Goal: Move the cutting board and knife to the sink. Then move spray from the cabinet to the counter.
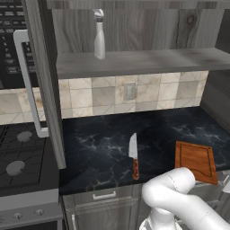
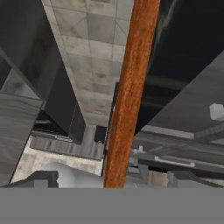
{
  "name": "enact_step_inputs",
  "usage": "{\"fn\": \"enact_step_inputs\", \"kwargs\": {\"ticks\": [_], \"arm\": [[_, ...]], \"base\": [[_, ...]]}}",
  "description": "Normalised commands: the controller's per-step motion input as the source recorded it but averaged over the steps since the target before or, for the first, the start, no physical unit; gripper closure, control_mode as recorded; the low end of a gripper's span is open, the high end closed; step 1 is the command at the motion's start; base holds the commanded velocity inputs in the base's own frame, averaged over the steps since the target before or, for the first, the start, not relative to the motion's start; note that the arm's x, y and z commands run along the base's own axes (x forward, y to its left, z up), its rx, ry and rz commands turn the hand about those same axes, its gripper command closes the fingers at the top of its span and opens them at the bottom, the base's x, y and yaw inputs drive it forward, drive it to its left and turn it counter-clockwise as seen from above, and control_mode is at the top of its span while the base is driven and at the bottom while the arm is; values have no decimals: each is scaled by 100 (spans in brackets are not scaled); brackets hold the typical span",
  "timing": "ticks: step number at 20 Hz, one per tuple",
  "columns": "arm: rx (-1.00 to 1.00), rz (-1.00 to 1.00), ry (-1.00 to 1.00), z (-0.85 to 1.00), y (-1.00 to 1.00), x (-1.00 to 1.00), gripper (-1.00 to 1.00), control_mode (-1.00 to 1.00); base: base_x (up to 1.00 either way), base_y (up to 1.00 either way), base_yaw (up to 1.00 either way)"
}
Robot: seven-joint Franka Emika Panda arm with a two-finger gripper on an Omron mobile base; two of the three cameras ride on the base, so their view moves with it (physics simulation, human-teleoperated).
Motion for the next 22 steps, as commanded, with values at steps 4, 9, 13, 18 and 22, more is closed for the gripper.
{"fn": "enact_step_inputs", "kwargs": {"ticks": [4, 9, 13, 18, 22], "arm": [[-5, 0, 0, 14, 13, -6, -100, -100], [-8, -2, 0, 12, 10, -5, -100, -100], [-8, -4, 0, 5, 8, -1, -100, -100], [-10, -8, 0, 0, 7, 0, -100, -100], [-5, -7, 0, 0, 8, 1, -100, -100]], "base": [[0, 0, 0], [0, 0, 0], [0, 0, 0], [0, 0, 0], [0, 0, 0]]}}
